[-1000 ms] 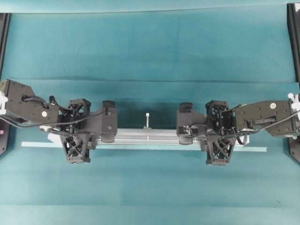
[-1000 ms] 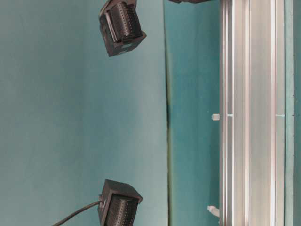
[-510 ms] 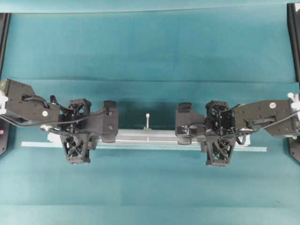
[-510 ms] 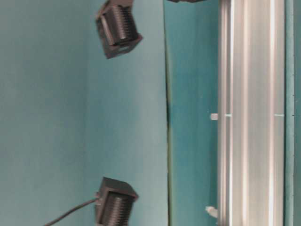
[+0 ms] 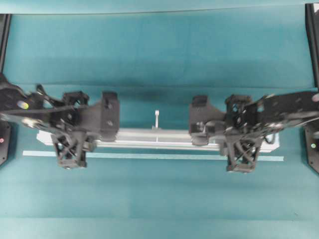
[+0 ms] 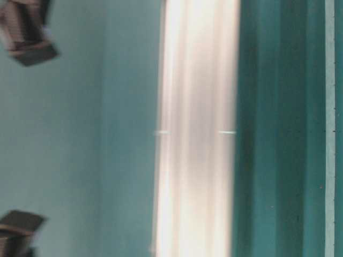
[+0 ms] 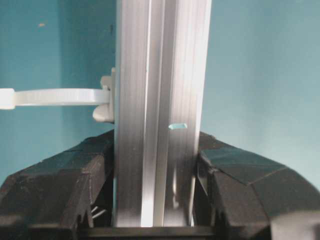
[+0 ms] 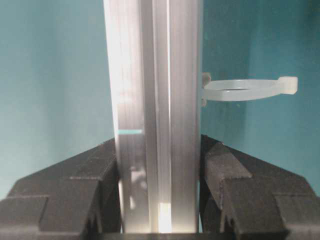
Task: Lift the large metal rail with both hands.
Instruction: 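Lift the rail upward with both grippers together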
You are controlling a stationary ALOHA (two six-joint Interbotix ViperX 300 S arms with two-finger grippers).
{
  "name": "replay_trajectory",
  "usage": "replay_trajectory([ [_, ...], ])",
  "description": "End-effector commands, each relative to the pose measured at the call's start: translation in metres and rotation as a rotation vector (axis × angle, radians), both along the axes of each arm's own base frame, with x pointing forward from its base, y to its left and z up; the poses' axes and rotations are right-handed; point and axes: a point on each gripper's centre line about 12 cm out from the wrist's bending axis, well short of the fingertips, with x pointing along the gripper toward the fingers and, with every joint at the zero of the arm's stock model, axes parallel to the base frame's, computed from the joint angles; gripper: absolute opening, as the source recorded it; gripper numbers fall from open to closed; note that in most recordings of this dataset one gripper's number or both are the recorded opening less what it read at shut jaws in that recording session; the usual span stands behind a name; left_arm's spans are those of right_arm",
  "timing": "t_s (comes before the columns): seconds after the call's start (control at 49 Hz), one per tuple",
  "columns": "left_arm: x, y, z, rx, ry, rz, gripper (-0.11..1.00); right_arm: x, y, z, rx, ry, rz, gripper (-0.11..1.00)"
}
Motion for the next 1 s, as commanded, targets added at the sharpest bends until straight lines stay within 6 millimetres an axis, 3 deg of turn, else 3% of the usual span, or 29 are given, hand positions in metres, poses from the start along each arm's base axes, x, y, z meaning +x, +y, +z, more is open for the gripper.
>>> replay_trajectory([
  [0.0,0.002,0.002,0.036,0.0,-0.077,0.007,0.37,0.001,0.0,0.028,0.005,-0.026,0.0,0.4],
  [0.143,0.0,0.003,0.062,0.0,-0.081,0.011,0.37,-0.004,0.002,0.051,0.021,0.011,0.0,0.4],
  [0.979,0.005,0.011,0.155,-0.001,-0.102,0.052,0.37,-0.008,0.004,0.174,0.026,0.028,0.021,0.4],
])
